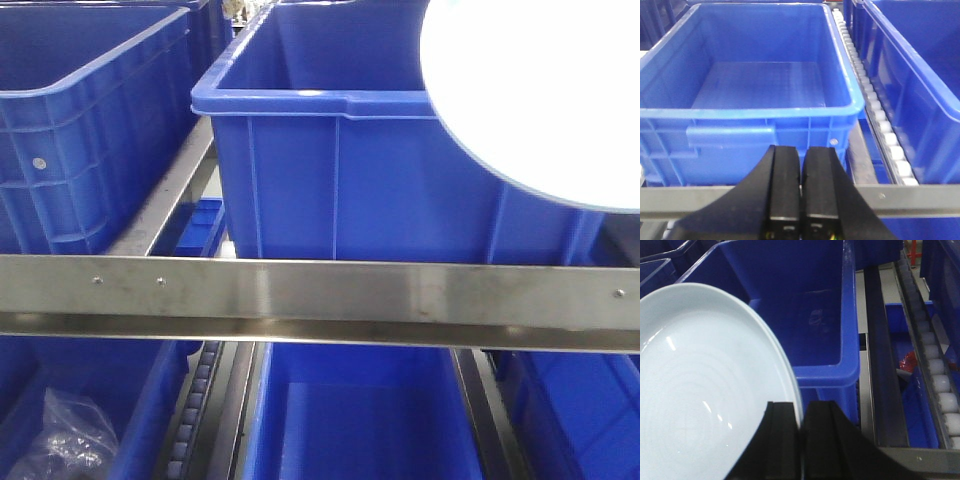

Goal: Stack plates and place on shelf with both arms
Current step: 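Carry the plate stack in the right gripper up to the blue-bin shelf, then lower the plate stack with the right gripper into the large blue bin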

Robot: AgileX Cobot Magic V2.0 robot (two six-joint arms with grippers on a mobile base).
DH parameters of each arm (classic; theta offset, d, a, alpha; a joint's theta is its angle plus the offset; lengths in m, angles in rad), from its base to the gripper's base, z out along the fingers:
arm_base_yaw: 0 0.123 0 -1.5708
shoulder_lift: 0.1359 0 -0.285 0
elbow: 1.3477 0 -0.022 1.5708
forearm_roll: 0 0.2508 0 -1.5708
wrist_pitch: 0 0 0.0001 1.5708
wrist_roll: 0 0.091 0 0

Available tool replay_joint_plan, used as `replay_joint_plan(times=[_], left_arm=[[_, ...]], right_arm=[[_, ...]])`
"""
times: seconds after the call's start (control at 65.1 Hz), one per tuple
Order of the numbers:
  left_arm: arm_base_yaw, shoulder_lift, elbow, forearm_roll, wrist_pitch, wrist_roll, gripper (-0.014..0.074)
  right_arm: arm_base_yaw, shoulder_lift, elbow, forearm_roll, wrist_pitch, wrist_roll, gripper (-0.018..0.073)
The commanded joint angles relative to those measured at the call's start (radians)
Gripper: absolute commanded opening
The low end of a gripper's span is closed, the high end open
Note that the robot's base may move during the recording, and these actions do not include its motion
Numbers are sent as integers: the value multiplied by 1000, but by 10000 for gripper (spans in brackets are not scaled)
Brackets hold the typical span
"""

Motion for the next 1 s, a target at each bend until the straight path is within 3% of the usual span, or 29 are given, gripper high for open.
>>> replay_joint_plan(times=[0.0, 0.692, 0.983], left_arm=[[1, 5, -30, -1, -85, -5, 83], [1, 5, -30, -1, -85, -5, 83], [1, 5, -30, -1, -85, -5, 83]], right_arm=[[-8, -1, -33, -3, -96, -3, 49], [-8, 7, -46, -3, -127, -3, 49], [-8, 186, -260, -54, -133, -15, 49]])
